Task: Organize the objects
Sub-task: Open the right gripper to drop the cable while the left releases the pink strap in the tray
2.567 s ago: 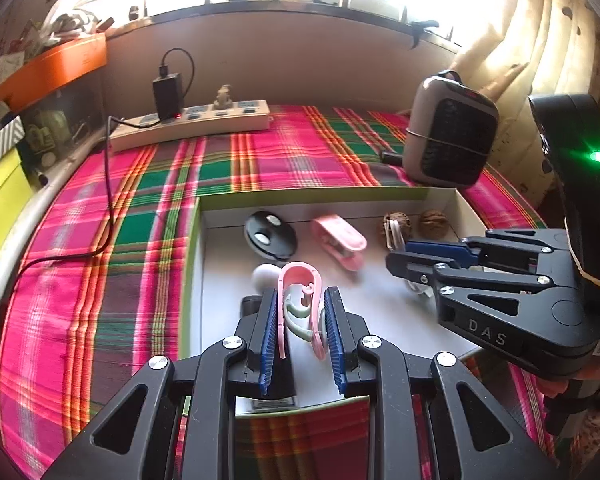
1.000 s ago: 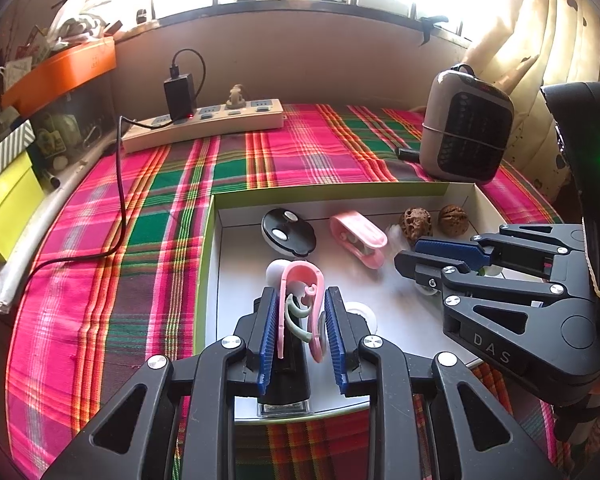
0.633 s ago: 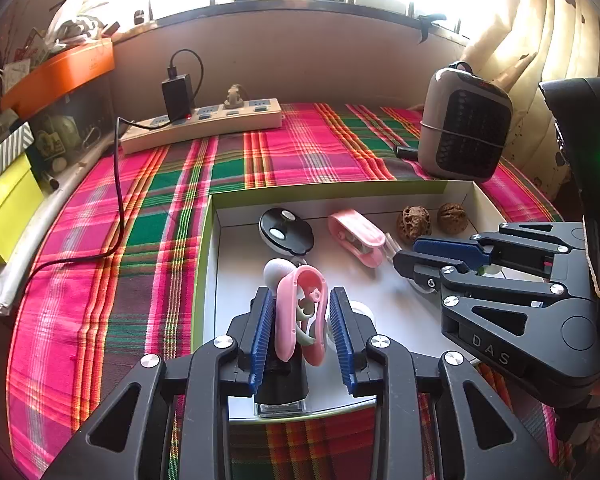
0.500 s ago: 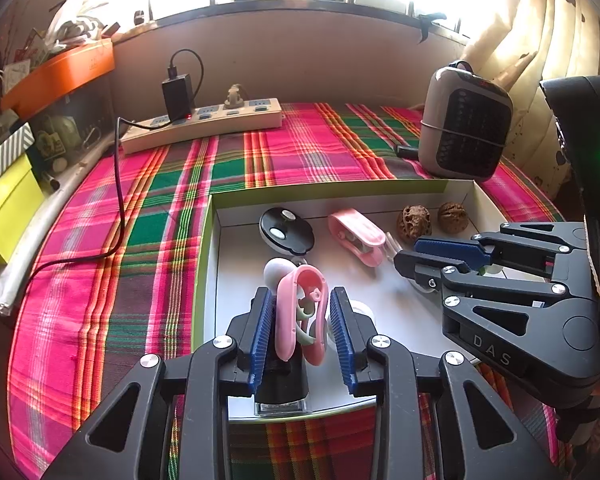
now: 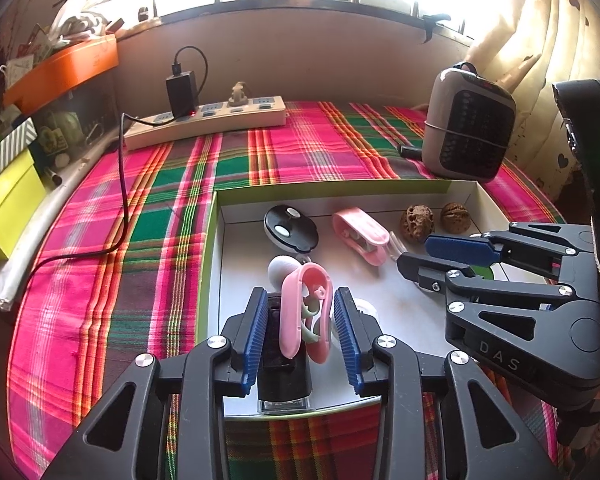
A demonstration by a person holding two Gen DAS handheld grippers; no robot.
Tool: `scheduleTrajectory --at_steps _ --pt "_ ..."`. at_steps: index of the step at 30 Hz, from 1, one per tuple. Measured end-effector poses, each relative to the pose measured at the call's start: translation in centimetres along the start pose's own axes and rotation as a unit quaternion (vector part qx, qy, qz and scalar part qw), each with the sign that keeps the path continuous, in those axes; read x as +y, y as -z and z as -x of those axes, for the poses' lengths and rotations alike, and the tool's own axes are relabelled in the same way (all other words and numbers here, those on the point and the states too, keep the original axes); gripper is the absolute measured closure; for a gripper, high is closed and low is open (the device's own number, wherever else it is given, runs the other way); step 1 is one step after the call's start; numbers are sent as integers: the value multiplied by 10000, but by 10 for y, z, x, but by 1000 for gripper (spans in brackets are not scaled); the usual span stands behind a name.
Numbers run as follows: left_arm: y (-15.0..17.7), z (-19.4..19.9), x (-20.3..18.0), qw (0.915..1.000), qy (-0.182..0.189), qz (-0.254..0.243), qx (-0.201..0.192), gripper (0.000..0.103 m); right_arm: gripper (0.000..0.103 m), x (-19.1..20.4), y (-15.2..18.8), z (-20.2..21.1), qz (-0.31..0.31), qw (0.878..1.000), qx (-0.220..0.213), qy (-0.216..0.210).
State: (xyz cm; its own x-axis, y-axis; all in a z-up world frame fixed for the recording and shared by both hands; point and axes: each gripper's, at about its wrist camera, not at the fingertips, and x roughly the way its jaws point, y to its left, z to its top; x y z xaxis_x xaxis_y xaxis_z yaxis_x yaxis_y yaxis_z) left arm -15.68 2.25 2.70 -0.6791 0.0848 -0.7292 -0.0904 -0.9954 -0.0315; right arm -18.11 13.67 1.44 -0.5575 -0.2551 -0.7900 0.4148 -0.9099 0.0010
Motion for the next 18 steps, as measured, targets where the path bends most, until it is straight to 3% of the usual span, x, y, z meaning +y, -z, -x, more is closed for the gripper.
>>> scheduleTrajectory --at_steps 2,16,18 --pt "0 0 1 10000 0 -1 -1 70 72 -1 0 1 -28 10000 -4 -1" --pt "4 9 0 9999 -87 77 12 70 70 0 6 11 -139 9999 -71 -7" --pt "5 12 -2 9999 -95 62 4 70 64 0 8 16 -167 9998 -108 11"
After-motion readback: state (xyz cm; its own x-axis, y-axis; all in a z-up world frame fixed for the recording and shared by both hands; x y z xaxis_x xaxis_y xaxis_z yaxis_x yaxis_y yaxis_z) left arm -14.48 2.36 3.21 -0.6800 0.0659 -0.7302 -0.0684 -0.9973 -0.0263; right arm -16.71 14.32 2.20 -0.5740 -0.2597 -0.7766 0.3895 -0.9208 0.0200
